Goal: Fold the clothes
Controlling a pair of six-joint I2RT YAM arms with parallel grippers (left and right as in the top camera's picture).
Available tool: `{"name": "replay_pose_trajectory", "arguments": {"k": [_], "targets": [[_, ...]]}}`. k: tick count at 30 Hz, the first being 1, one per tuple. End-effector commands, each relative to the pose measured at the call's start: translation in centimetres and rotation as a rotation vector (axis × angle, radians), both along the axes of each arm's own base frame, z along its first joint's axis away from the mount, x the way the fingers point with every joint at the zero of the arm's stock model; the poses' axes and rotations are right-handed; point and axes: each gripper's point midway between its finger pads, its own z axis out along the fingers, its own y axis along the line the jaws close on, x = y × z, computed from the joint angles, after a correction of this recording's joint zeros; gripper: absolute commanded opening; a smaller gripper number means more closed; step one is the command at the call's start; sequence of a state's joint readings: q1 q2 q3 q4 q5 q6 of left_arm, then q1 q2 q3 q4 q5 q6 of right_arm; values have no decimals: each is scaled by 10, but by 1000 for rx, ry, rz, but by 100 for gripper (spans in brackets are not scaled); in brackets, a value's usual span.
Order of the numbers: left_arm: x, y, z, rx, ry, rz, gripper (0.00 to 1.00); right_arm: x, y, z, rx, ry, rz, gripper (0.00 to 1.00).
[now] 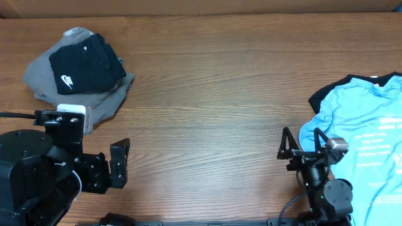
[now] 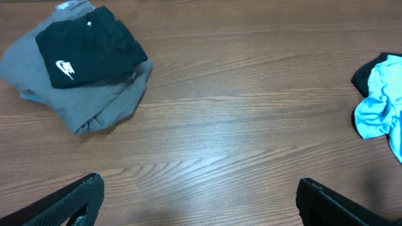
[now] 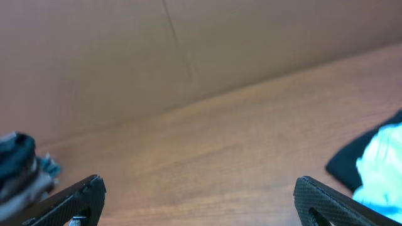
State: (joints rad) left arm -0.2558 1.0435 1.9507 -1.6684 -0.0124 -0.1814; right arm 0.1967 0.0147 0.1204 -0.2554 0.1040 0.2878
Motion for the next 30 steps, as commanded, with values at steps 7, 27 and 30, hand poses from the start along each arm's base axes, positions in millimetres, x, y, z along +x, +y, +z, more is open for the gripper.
{"name": "replay_pose_trajectory", "arguments": {"k": [7, 27, 30], "targets": [[0, -1, 1, -7, -4, -1, 100, 2, 3, -15, 3, 12, 17, 100], [0, -1, 1, -7, -4, -1, 100, 2, 3, -15, 2, 13, 17, 100], [0, -1, 1, -7, -4, -1, 100, 2, 3, -15, 2, 13, 17, 100]]}}
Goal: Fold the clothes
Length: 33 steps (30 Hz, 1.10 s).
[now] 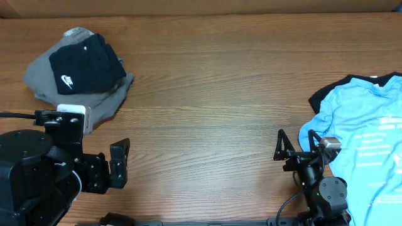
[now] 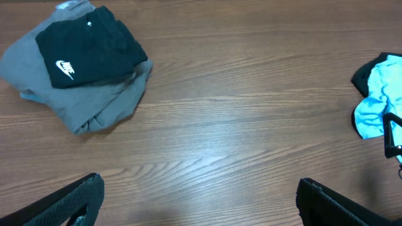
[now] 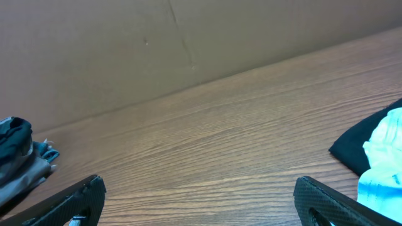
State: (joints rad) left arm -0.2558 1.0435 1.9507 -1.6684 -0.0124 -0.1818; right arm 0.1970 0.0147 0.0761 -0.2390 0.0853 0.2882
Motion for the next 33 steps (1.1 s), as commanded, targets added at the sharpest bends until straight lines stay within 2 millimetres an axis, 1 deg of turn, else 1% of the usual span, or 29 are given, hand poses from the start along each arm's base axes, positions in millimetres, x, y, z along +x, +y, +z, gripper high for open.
{"name": "replay_pose_trajectory", "arguments": {"k": [1, 7, 10, 13, 15, 18, 21, 24, 27, 29, 33], "targets": [[0, -1, 1, -7, -4, -2, 100, 0, 0, 2, 6, -15, -2, 100], [-1, 0, -1, 2, 9, 3, 100, 0, 0, 2, 6, -15, -2, 100], [-2, 5, -4, 35, 13, 7, 100, 0, 0, 2, 6, -15, -2, 100], [-2, 14, -3, 61, -4, 40, 100, 0, 0, 2, 6, -15, -2, 100], [1, 24, 0, 51, -47, 105, 100, 0, 0, 2, 6, -15, -2, 100], [13, 37, 8, 16, -160, 202, 100, 0, 0, 2, 6, -15, -2, 100], [24, 45, 5, -19, -270, 249, 100, 0, 0, 2, 6, -14, -2, 100], [34, 46, -5, -30, -379, 252, 100, 0, 0, 2, 6, -15, -2, 100], [44, 44, -21, -46, -495, 240, 100, 0, 0, 2, 6, -14, -2, 100], [49, 43, -36, -53, -552, 236, 100, 0, 0, 2, 6, -14, -2, 100], [55, 35, -78, -78, -623, 190, 100, 0, 0, 2, 6, -14, -2, 100]]}}
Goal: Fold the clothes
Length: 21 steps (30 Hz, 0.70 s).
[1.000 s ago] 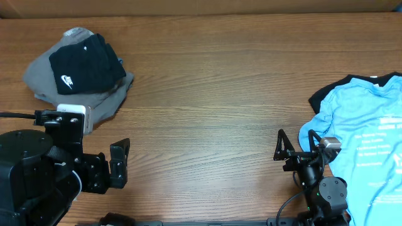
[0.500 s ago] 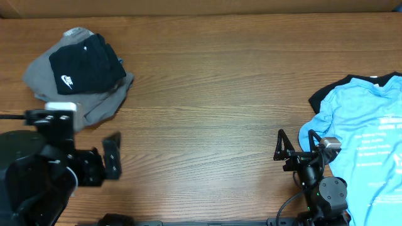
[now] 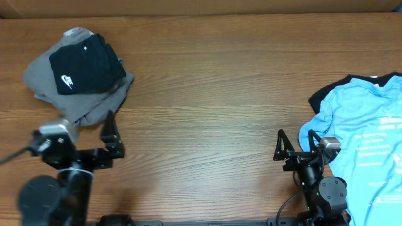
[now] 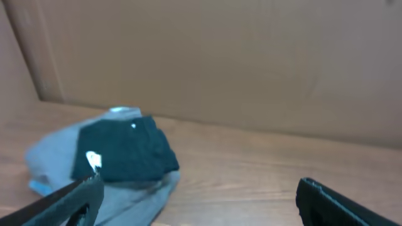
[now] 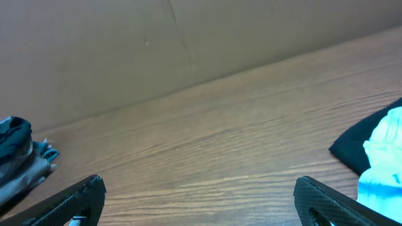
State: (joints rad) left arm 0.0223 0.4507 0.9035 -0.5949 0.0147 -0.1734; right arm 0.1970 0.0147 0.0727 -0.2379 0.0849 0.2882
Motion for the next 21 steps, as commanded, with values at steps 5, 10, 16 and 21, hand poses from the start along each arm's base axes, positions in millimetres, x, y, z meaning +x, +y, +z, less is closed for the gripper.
{"name": "replay_pose_trajectory", "arguments": {"k": [5, 10, 16, 21], "targets": [[4, -20, -75, 6, -73, -116, 100, 0, -1, 4, 6, -16, -2, 100], [11, -28, -110, 1, -120, -159, 100, 0, -1, 4, 6, -16, -2, 100], [19, -30, -147, 4, -166, -175, 99, 0, -1, 4, 6, -16, -2, 100], [24, -32, -183, -2, -131, -181, 100, 0, -1, 4, 6, -17, -2, 100]]}}
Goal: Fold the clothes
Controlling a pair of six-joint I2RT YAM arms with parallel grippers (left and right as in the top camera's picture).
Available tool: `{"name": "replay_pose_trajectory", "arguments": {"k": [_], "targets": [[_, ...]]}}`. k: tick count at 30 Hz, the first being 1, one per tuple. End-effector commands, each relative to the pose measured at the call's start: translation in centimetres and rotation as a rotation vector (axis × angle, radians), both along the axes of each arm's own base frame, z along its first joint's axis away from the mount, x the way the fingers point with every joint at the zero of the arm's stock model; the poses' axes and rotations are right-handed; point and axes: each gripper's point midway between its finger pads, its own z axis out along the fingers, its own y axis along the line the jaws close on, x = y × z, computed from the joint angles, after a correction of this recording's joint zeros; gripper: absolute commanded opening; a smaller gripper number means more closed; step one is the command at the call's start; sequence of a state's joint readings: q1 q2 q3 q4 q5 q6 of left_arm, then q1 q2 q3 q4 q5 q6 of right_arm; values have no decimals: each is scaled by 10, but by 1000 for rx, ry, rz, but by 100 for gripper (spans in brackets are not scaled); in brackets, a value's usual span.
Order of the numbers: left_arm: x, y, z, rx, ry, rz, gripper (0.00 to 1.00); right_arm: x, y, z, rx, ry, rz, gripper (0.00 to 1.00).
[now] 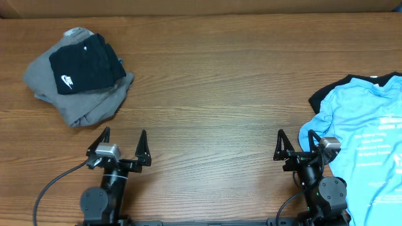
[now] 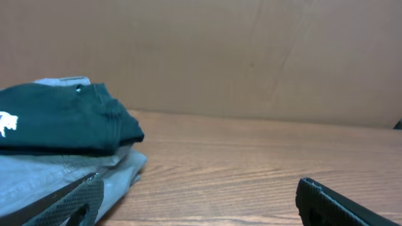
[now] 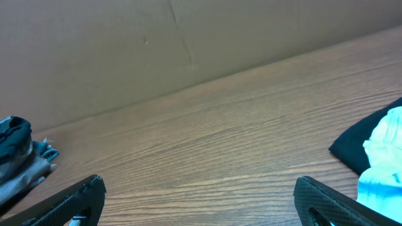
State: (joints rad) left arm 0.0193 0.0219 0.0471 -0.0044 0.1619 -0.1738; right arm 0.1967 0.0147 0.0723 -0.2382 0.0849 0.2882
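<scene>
A folded pile sits at the far left: a black garment with a white logo (image 1: 85, 63) on top of a grey garment (image 1: 75, 103). A light blue T-shirt (image 1: 364, 138) lies unfolded on a black garment (image 1: 326, 94) at the right edge. My left gripper (image 1: 124, 137) is low at the front, open and holding nothing, facing the back wall. The left wrist view shows the black garment (image 2: 56, 122) and grey garment (image 2: 63, 179) ahead on the left. My right gripper (image 1: 296, 138) is open beside the T-shirt (image 3: 384, 169).
A brown cardboard wall (image 1: 201, 6) runs along the back of the wooden table (image 1: 213, 94). The folded pile (image 3: 16, 157) shows small at the far left of the right wrist view.
My left arm has dropped from a half-raised pose at the front left to a low one further right. Its camera now looks level across the table. The right arm has not moved.
At first my left arm was raised high, looking down on the table, and my right gripper was tilted up near the T-shirt. Then the right arm sat slightly lower and stayed there. The left arm was then lower, and now sits low at the front. No clothes moved.
</scene>
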Motion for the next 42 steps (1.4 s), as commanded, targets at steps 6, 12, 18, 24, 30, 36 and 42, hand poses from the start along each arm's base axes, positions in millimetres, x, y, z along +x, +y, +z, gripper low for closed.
{"name": "replay_pose_trajectory", "arguments": {"k": [6, 12, 18, 24, 30, 36, 42], "targets": [[0, -7, -30, 8, 79, -33, 100, 0, 0, 4, 6, -17, -2, 100], [0, -7, -30, 8, 79, -34, 100, 0, 0, 4, 6, -17, -2, 100], [0, -7, -30, 8, 79, -34, 100, 0, 0, 4, 6, -17, -2, 100], [0, -7, -30, 8, 79, -34, 100, 0, 0, 4, 6, -17, -2, 100], [0, -7, -30, 8, 79, -34, 100, 0, 0, 4, 6, -17, -2, 100], [0, -7, -30, 8, 79, -34, 100, 0, 0, 4, 6, -17, -2, 100], [0, -7, -30, 8, 79, -34, 100, 0, 0, 4, 6, -17, -2, 100]]}}
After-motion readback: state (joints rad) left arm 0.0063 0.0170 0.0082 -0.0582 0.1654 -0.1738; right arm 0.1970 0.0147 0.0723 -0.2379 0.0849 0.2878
